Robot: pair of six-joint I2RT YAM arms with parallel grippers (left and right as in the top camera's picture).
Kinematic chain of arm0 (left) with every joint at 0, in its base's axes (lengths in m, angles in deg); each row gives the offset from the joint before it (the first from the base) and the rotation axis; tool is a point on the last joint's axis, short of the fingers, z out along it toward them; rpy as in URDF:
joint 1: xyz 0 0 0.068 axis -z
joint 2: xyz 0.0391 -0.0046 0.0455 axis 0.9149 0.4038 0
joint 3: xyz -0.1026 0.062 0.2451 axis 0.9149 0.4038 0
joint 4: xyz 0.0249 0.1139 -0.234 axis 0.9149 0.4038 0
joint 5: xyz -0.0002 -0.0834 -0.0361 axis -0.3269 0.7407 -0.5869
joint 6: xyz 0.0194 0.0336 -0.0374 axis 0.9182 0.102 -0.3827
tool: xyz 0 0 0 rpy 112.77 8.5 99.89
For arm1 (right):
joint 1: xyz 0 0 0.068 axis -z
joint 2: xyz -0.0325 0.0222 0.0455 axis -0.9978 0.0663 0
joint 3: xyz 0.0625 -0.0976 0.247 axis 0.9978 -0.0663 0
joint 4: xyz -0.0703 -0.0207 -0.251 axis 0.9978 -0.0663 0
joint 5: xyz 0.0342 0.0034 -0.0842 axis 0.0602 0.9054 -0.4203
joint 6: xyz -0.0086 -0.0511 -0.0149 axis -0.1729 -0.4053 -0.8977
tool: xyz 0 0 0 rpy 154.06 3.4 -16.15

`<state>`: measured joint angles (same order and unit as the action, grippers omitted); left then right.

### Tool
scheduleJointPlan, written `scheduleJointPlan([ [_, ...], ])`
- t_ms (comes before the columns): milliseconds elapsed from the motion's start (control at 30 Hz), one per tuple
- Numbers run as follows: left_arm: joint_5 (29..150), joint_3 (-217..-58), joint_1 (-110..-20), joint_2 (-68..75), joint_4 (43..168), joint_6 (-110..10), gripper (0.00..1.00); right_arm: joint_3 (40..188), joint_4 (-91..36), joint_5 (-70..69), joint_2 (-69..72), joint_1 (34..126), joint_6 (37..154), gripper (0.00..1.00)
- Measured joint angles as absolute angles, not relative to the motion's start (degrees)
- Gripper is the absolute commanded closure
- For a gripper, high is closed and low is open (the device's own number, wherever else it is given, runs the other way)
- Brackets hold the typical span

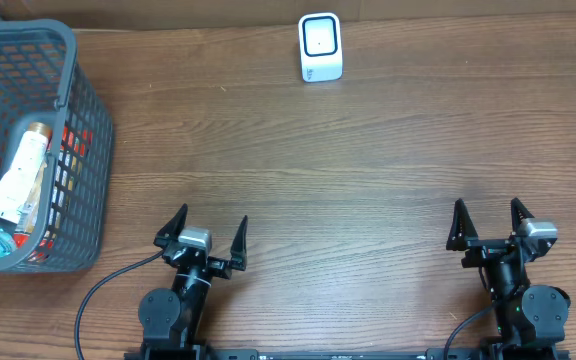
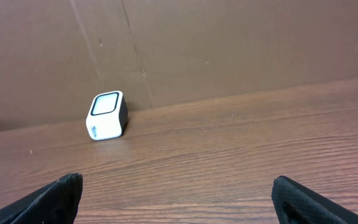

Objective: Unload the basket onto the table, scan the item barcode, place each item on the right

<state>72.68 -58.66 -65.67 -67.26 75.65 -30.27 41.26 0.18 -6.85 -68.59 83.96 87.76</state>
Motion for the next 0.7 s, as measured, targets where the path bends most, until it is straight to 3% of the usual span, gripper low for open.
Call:
scheduleJointPlan([
  [433,68.23,-60.78,-65.67,-66.28,76.52,-30.27,0.00,43.71,-6.90,-6.18,-68.55,83.96,87.76,0.00],
  [700,66.83,-73.17,-65.67,-54.02,77.62,-30.27,0.00,52.80,-11.25,-5.81,-64.86,83.96,87.76,0.00],
])
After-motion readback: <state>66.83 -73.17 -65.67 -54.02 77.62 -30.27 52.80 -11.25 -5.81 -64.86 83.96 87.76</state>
